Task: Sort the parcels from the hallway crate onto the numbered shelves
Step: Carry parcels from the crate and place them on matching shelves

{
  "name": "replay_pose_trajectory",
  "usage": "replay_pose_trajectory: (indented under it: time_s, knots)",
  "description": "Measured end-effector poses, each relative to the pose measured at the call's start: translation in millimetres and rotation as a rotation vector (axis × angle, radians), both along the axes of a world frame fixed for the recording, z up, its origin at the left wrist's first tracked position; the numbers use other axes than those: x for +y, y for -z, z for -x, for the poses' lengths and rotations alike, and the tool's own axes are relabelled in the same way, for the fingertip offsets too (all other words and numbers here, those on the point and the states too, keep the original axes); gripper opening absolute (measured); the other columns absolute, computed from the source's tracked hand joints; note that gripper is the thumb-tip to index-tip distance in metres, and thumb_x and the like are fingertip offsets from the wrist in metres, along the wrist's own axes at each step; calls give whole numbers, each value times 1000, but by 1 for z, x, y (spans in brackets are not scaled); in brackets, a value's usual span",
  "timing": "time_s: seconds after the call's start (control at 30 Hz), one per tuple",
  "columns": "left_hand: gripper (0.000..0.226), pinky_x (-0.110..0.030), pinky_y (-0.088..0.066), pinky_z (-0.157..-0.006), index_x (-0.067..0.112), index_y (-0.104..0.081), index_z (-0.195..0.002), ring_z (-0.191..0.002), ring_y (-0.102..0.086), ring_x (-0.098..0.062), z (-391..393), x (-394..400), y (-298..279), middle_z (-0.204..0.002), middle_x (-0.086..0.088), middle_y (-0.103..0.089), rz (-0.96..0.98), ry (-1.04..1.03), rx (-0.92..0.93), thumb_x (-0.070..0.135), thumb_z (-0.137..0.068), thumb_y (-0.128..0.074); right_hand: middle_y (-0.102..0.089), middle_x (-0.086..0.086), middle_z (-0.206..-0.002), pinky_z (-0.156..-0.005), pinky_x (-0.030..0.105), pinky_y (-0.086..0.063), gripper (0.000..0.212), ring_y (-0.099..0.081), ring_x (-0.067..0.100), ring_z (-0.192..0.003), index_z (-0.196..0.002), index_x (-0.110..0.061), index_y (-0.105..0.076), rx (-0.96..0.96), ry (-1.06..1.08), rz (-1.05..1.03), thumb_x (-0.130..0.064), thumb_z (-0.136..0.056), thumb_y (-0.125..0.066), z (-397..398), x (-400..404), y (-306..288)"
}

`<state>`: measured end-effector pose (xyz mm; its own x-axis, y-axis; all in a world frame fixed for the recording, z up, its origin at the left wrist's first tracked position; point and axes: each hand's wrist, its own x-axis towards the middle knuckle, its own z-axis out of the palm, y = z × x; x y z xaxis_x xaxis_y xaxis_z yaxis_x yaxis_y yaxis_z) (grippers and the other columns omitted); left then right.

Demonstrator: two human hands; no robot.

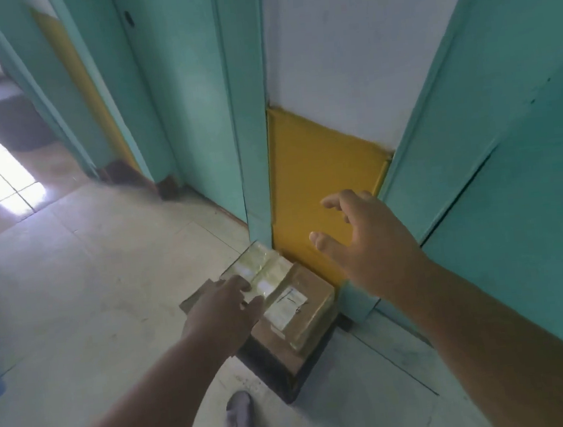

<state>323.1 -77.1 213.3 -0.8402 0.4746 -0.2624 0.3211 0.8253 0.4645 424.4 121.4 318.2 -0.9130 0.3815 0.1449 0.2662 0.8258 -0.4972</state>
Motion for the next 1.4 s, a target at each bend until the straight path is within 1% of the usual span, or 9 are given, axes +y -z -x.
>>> replay_pose_trajectory:
  time_s: [0.17,0.3,0.47,0.63,0.73,0.87,1.03,1.27,1.4]
  knots:
    - [33,-21,-38,-57,27,-59,-124,-83,-56,-8,78,27,77,-112,6,-62,43,102,-146,43,-96,-55,-53,0,-126,-69,7,-32,49,-48,7,-109,-134,-24,-51,-183,100,46,-45,-91,-63,56,3,77]
    - [29,-23,-40,-55,24,-60,-120,-83,-58,-11,102,44,147,-109,3,-65,89,112,-297,39,-96,-53,-51,-1,-122,-68,18,-36,46,-50,12,-107,-132,-25,-52,-307,154,108,-45,-91,-62,82,12,148]
    - [38,-26,-40,-58,22,-54,-130,-91,-60,-19,101,54,231,-110,2,-63,135,7,-438,38,-96,-55,-51,0,-128,-64,16,-37,48,-52,13,-108,-132,-26,-49,-428,213,177,-47,-91,-62,93,22,246]
    - [47,-40,-62,-69,26,-49,-134,-83,-71,-17,98,69,308,-109,-2,-65,79,-363,-663,41,-92,-63,-46,5,-137,-75,29,-44,54,-55,19,-109,-137,-26,-45,-591,268,216,-47,-91,-63,102,51,342]
    - [45,-44,-64,-76,22,-51,-131,-82,-74,-22,99,75,342,-105,-9,-69,-11,-536,-764,37,-91,-67,-37,9,-146,-80,33,-43,65,-52,25,-118,-145,-25,-37,-687,269,170,-49,-91,-64,108,69,384]
    - [36,-41,-63,-78,13,-54,-133,-88,-75,-28,95,86,367,-106,-17,-70,-178,-829,-1050,21,-98,-62,-26,13,-158,-103,49,-39,82,-32,36,-140,-155,-22,-19,-778,297,69,-51,-91,-62,121,94,426]
    - [41,-43,-61,-79,15,-48,-138,-96,-74,-30,83,95,375,-109,-16,-73,-426,-975,-1220,10,-99,-57,-31,14,-156,-108,47,-39,82,-35,34,-140,-156,-15,-21,-764,311,151,-45,-92,-63,130,99,454]
    - [69,-39,-61,-67,30,-32,-151,-90,-74,-30,79,81,336,-110,-20,-70,-491,-1032,-1137,5,-95,-62,-43,17,-145,-98,40,-43,66,-43,33,-130,-145,-6,-42,-723,308,123,-38,-92,-65,113,90,419]
    - [47,-36,-63,-71,7,-56,-133,-76,-75,-21,79,77,310,-104,-19,-73,-292,-896,-1115,6,-88,-71,-49,19,-134,-95,42,-45,56,-48,35,-121,-134,-4,-53,-728,340,109,-33,-89,-68,105,82,386]
